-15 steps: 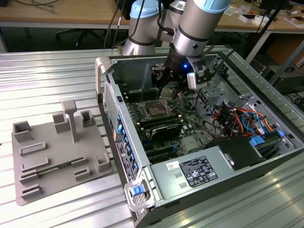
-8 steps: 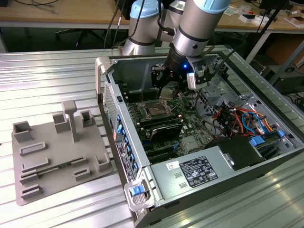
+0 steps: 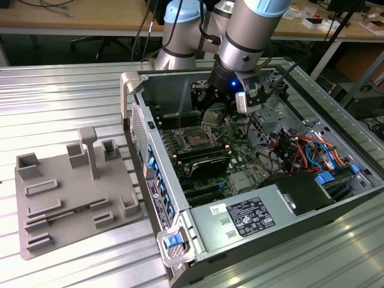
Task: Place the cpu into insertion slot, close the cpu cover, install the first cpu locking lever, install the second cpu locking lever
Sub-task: 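Place the cpu into insertion slot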
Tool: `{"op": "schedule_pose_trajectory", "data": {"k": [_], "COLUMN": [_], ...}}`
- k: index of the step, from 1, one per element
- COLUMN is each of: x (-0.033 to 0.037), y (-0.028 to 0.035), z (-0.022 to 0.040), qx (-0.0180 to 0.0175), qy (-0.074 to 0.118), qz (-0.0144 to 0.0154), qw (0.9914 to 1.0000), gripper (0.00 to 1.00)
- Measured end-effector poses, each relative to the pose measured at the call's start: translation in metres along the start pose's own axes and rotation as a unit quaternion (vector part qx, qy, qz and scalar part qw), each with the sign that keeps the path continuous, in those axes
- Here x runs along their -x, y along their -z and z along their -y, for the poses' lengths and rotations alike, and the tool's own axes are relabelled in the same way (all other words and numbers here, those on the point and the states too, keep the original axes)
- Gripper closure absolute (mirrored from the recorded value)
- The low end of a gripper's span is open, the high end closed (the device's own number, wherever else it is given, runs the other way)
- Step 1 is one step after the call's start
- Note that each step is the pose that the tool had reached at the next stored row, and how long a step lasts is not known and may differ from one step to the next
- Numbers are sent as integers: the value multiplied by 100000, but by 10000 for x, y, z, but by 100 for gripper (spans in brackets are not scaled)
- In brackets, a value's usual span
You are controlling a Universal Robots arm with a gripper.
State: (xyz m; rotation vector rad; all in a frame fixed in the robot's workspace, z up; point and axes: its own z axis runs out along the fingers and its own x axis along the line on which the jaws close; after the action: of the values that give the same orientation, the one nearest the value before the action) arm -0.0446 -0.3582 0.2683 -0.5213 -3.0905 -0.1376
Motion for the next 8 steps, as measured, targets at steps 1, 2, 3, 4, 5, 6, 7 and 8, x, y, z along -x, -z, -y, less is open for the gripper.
{"op": "schedule_pose_trajectory", "data": {"k": [1,2,3,4,5,6,7,8], "x": [0,0,0,0,0,0,0,0], "y": [0,-1,-1,-1,-1,-1,-2,-2], "z": [0,0,0,0,0,0,0,0], "qx": [2,4,6,6,7,7,7,8], "qy": [-81,-140,-197,-284,-339,-375,-421,-478], "qz": [8,12,18,25,28,33,35,42], "qw": [100000,100000,100000,100000,99999,99999,99999,99999], "gripper": [45,45,45,45,45,45,45,45]}}
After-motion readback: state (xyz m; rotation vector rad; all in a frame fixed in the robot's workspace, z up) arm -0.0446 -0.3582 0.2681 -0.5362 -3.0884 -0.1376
